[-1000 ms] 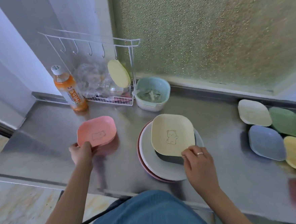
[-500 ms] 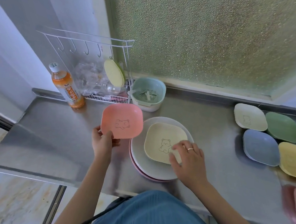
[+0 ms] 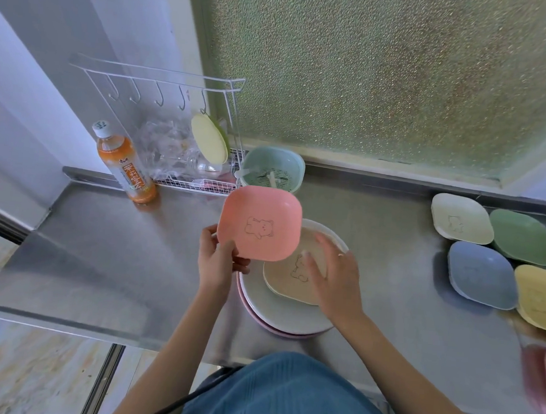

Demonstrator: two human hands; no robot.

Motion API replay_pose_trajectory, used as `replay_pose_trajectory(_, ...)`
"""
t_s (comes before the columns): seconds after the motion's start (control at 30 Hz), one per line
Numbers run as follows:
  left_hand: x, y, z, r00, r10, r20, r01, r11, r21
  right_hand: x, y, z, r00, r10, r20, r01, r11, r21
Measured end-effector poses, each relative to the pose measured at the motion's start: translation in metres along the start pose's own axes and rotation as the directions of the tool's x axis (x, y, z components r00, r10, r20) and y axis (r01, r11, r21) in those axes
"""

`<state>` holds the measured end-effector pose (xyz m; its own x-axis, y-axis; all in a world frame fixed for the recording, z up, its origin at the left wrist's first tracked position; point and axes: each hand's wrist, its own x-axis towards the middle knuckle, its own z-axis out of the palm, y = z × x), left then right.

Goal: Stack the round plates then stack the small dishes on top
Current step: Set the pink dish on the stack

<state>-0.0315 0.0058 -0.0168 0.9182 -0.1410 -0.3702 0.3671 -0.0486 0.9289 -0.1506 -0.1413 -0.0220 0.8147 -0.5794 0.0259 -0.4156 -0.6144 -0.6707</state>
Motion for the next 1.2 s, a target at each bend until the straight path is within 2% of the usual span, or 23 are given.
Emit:
replay_pose_trajectory(0.07,-0.008,0.003,0.011,0.995,0.037,0.091,-0.040,0.999,0.028,0.007,-0.015,-0.004,0.994,0.097,-0.042,-0.086,0.975,0.204)
replay_pose_trajectory(0.17,-0.020,0.001,0.023,0.972,0.141,0.186,-0.170,0.974,0.147,0.016,-0.010,-0.004,0.978,0.174,-0.113,-0.155,0.975,0.157)
replay_pose_trajectory(0.23,-0.020,-0.002,0.023,0.935,0.277,0.221,-0.344,0.857,0.384,0.015,0.003,-0.005,0.972,0.198,-0.123,-0.187,0.978,0.093)
replay_pose_trajectory(0.3,-0.016,-0.006,0.021,0.894,0.348,0.283,-0.448,0.660,0.604,0.009,0.015,-0.007,0.965,0.237,-0.114,-0.235,0.972,0.031)
replay_pose_trajectory(0.33,-0.014,-0.007,0.020,0.889,0.340,0.307,-0.456,0.588,0.669,0.005,0.020,-0.007,0.961,0.250,-0.115,-0.252,0.968,-0.005)
replay_pose_trajectory(0.4,-0.011,-0.014,0.019,0.900,0.285,0.330,-0.434,0.504,0.747,-0.003,0.026,-0.007,0.962,0.251,-0.106,-0.260,0.962,-0.084)
replay_pose_trajectory(0.53,-0.008,-0.024,0.019,0.908,0.203,0.366,-0.418,0.409,0.811,-0.011,0.028,0.000,0.967,0.230,-0.105,-0.248,0.943,-0.221)
replay_pose_trajectory(0.63,-0.006,-0.024,0.023,0.902,0.170,0.398,-0.432,0.320,0.843,-0.006,0.032,0.007,0.967,0.216,-0.132,-0.243,0.938,-0.248)
replay_pose_trajectory(0.73,-0.003,-0.026,0.020,0.884,0.228,0.408,-0.465,0.356,0.810,-0.004,0.038,0.010,0.971,0.227,-0.082,-0.238,0.953,-0.189)
replay_pose_trajectory(0.87,0.004,-0.038,0.018,0.775,0.323,0.544,-0.630,0.317,0.709,-0.005,0.042,0.014,0.984,0.176,0.026,-0.166,0.958,-0.234)
replay_pose_trajectory(0.93,0.007,-0.041,0.017,0.768,0.336,0.545,-0.638,0.329,0.696,-0.004,0.043,0.015,0.987,0.163,0.003,-0.158,0.961,-0.225)
replay_pose_trajectory(1.0,0.011,-0.042,0.013,0.821,0.334,0.464,-0.571,0.431,0.699,-0.006,0.045,0.016,0.982,0.173,-0.068,-0.183,0.969,-0.165)
replay_pose_trajectory(1.07,0.017,-0.044,0.009,0.900,0.273,0.339,-0.435,0.612,0.661,-0.011,0.050,0.014,0.950,0.291,-0.114,-0.289,0.957,0.033)
replay_pose_trajectory(1.13,0.023,-0.048,0.008,0.953,0.114,0.280,-0.261,0.775,0.575,-0.017,0.055,0.011,0.892,0.451,-0.023,-0.430,0.864,0.263)
replay_pose_trajectory(1.2,0.023,-0.053,0.013,0.955,-0.037,0.293,-0.107,0.881,0.461,-0.024,0.057,0.009,0.847,0.522,0.106,-0.520,0.769,0.372)
